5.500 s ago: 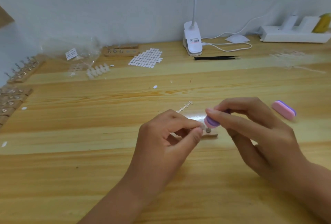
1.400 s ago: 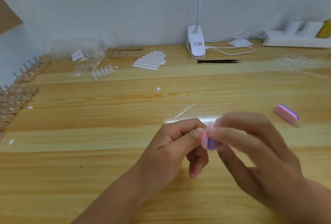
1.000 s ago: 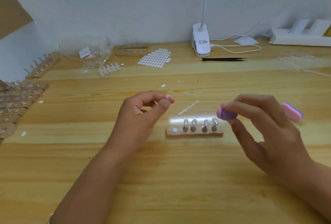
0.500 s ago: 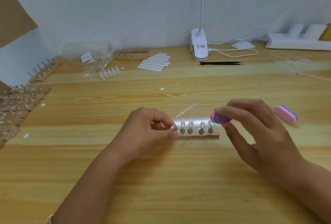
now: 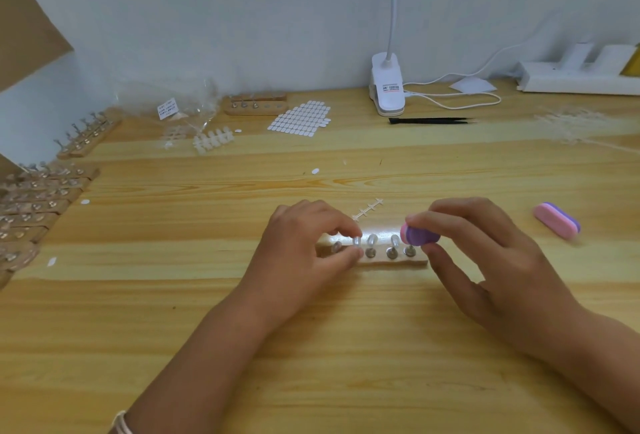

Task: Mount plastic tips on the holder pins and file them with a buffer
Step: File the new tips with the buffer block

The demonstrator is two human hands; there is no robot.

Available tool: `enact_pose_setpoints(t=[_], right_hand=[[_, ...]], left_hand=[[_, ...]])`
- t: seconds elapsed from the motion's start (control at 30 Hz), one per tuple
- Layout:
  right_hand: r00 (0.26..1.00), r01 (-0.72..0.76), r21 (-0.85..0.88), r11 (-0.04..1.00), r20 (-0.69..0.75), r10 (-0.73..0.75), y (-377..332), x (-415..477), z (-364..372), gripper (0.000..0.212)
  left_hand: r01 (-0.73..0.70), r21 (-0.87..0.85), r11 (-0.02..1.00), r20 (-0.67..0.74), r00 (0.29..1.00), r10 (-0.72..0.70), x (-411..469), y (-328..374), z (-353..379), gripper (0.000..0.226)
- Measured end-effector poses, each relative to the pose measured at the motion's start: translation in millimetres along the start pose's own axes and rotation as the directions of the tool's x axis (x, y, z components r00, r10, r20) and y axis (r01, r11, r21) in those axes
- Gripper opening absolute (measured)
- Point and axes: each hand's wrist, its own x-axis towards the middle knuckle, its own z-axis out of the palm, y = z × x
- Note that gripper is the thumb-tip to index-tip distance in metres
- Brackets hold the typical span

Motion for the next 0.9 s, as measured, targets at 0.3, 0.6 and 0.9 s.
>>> enact_pose_setpoints(t=[0.3,0.6,0.9], right_hand=[[0.999,-0.044,0.054,0.998,0.018,0.043,-1,2,0,0.028],[0.991,-0.087,0.273,0.958,-0.077,0.111,-21,3,1,0.025],[0.982,-0.136,0.251,0.959,-0.096,0.164,-28,3,5,0.034]], left_hand=[[-0.344,0.269,0.900,-0.259,0.874,0.411,-3,1,1,0.006],[-0.068,-0.531,0.845,-0.183,0.983,-0.036,-11,37,7,0.023],[0.093,-0.796,0.598,-0.025,0.982,-0.187,-13,41,13,0.024]])
